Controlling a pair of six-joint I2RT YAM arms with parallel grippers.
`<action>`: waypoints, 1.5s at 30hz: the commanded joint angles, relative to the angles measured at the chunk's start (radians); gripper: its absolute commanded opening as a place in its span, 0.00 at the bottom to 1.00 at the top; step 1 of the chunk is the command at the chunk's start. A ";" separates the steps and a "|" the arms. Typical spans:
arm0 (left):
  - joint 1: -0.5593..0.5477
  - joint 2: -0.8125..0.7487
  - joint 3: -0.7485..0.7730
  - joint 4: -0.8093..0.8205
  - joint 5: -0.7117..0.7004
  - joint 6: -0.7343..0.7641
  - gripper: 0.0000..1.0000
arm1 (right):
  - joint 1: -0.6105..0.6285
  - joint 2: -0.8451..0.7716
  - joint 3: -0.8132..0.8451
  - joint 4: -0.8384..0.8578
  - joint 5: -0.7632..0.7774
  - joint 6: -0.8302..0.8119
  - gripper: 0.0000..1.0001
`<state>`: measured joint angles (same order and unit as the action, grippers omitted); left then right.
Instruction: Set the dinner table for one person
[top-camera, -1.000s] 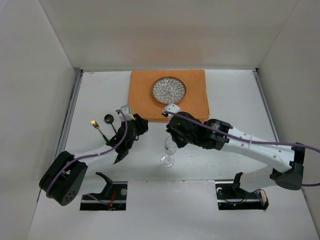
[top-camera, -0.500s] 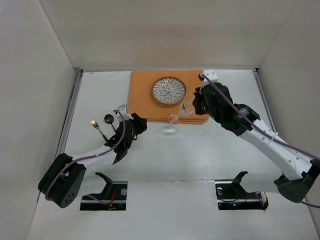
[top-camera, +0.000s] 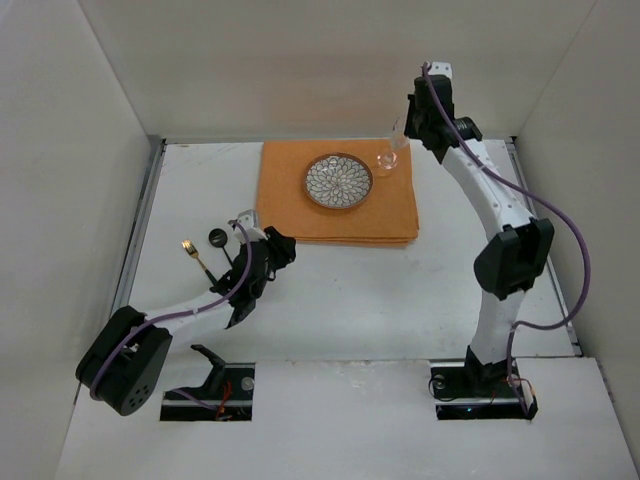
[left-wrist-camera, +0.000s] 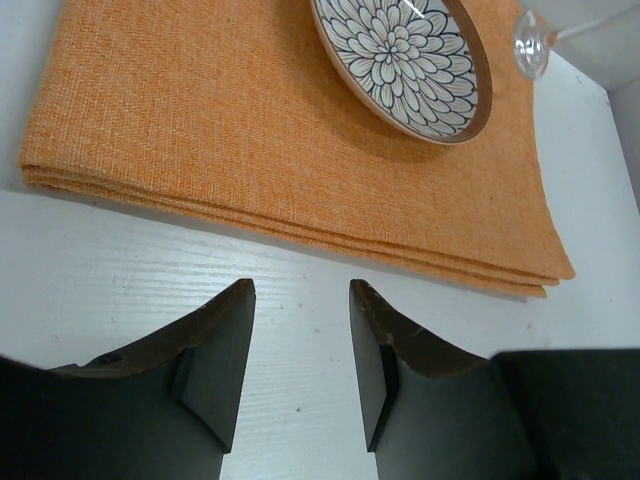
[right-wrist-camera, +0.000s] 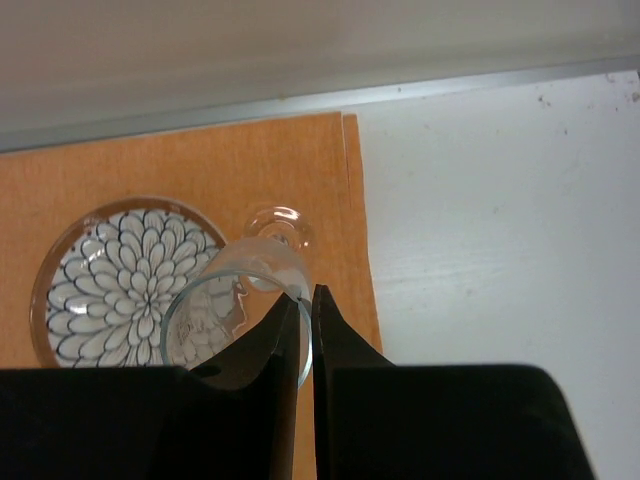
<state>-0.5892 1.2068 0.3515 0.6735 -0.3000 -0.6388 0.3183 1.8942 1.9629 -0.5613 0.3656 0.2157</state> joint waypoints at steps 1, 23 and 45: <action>-0.005 -0.007 -0.013 0.063 -0.011 -0.013 0.40 | -0.020 0.070 0.216 0.000 0.010 -0.016 0.04; 0.007 0.028 -0.011 0.075 -0.005 -0.027 0.41 | -0.025 0.408 0.534 -0.160 0.027 -0.065 0.08; 0.010 0.056 -0.003 0.075 -0.005 -0.027 0.41 | -0.028 0.410 0.625 -0.089 0.006 -0.039 0.56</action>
<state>-0.5869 1.2621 0.3515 0.6922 -0.2989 -0.6628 0.2932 2.3447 2.5263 -0.6888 0.3767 0.1654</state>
